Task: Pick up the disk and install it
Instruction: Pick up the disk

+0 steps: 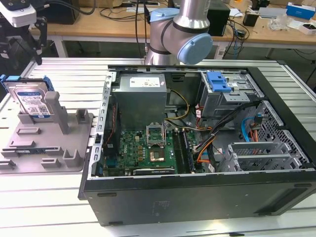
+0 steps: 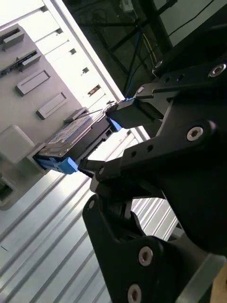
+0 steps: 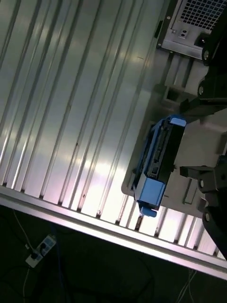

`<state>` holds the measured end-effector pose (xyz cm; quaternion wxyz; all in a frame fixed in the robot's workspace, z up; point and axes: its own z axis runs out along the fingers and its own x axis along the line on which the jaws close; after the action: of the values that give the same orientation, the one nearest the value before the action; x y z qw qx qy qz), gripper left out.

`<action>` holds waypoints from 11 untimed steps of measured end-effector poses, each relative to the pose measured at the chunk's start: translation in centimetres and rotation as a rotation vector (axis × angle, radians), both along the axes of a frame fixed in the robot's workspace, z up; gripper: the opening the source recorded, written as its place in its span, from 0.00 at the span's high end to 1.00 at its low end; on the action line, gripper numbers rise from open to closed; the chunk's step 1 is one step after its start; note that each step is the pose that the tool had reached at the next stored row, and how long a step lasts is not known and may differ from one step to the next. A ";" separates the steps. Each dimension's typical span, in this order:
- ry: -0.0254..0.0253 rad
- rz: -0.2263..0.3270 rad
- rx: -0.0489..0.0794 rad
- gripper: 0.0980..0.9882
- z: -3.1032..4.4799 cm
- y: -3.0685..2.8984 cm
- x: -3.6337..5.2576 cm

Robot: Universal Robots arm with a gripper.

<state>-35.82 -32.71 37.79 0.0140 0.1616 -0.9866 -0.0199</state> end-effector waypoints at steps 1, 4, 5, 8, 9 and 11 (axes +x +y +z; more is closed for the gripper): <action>-0.0004 0.016 0.000 0.50 -0.01 0.00 0.00; -0.0005 0.086 0.000 0.50 0.00 0.00 0.00; -0.0005 0.120 0.000 0.50 0.00 0.00 0.00; -0.0017 0.248 0.000 0.50 -0.06 0.00 0.00; -0.0028 0.274 -0.001 0.50 -0.08 0.00 0.00; -0.0060 0.313 -0.001 0.50 -0.13 0.01 0.00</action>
<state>-35.82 -32.70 37.66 0.0141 0.3135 -0.9493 -0.0163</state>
